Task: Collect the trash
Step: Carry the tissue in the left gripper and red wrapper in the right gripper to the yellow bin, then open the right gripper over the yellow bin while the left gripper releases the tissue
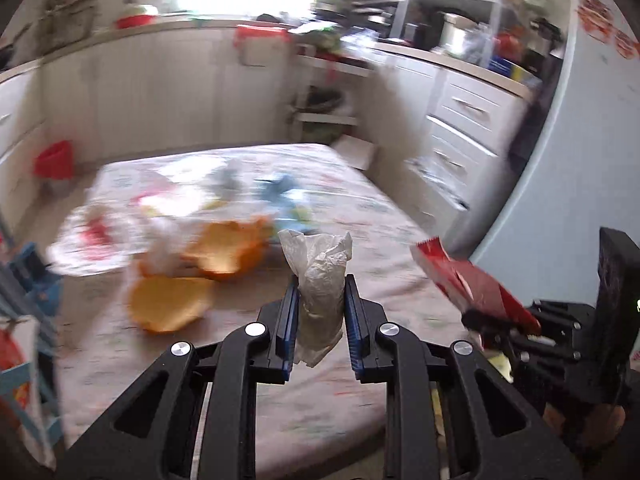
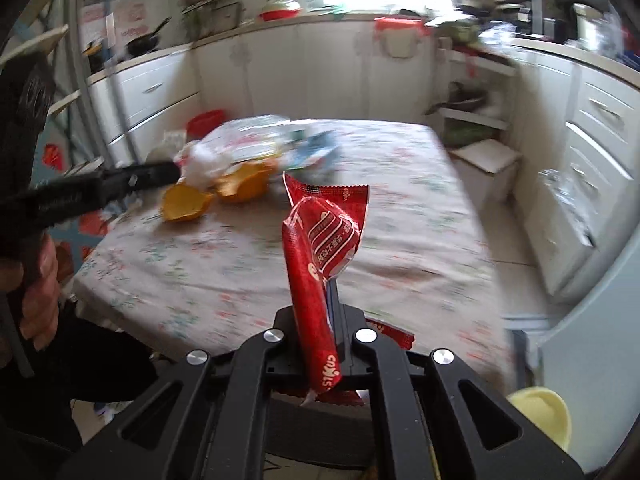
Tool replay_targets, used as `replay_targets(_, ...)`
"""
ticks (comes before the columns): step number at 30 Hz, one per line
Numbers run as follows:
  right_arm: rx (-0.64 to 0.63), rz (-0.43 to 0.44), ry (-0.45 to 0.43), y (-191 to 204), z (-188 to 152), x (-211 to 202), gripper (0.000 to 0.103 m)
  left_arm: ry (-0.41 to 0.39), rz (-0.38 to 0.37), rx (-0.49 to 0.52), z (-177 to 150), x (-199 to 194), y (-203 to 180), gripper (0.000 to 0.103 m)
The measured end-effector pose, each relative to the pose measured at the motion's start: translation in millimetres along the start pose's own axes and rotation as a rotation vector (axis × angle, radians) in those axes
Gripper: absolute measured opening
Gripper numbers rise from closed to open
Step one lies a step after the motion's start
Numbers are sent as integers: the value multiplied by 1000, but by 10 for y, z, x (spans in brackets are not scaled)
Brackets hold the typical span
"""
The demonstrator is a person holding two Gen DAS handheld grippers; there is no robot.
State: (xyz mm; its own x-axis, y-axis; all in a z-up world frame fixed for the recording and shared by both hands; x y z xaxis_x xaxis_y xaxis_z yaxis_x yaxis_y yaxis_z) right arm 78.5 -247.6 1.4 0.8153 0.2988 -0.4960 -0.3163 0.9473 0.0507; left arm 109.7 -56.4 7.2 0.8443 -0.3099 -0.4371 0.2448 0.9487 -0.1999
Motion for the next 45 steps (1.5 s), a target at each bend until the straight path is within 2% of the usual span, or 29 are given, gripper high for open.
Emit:
replay_targets(4, 85, -140, 2, -567, -161, -225, 7, 21, -135, 33, -33, 192, -569, 20)
replay_targets(6, 134, -220, 25, -890, -313, -309, 7, 49, -210, 52, -65, 344, -915, 20)
replay_targets(10, 213, -335, 97, -1373, -674, -403, 7, 87, -308, 88, -142, 524, -1436, 20)
replay_targets(15, 296, -435, 198, -1830, -1094, -454, 7, 135, -420, 116, -296, 735, -2111, 20)
replay_targets(21, 363, -486, 311, -2018, -1394, -386, 7, 221, -543, 133, -546, 1037, -2810, 20)
replay_targets(23, 380, -498, 334, -2058, -1467, -372, 10, 248, -561, 148, -642, 1111, -2966, 20)
replay_targets(26, 403, -524, 325, -2108, -1481, -424, 30, 284, -569, 157, -755, 1233, -3104, 20)
replay_targets(27, 409, -530, 318, -2125, -1464, -437, 33, 297, -569, 153, -787, 1277, -3130, 20)
replay_targets(33, 452, -534, 316, -2207, -1528, -545, 37, 361, -567, 129, -946, 1561, -3242, 20)
replay_targets(35, 467, -539, 311, -2225, -1521, -571, 44, 378, -567, 130, -995, 1624, -3244, 20)
replay_targets(37, 482, -520, 310, -2195, -1510, -616, 44, 396, -569, 132, -1058, 1662, -3268, 20)
replay_targets(40, 512, -482, 299, -2067, -1458, -732, 54, 423, -568, 136, -1109, 1809, -3295, 20)
replay_targets(43, 504, -451, 258, -1916, -1416, -910, 59, 463, -568, 146, -1214, 1936, -3346, 20)
replay_targets(45, 501, -434, 258, -1867, -1435, -901, 59, 502, -573, 159, -1321, 2001, -3404, 21)
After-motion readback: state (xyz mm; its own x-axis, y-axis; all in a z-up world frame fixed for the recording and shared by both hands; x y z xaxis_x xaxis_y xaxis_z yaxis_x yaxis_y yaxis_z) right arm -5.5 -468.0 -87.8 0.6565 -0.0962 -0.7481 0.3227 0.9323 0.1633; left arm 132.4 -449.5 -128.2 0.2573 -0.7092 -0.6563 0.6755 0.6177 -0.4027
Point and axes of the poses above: each gripper's, at about its wrist camera, not at the fingertips, and x roughly the way its jaws point, y to its left, z to its top, the point moved 4 cm from there along x, roughly the way its jaws point, and after that the axes turned 12 degrees about -y, right-handed, at the moved point
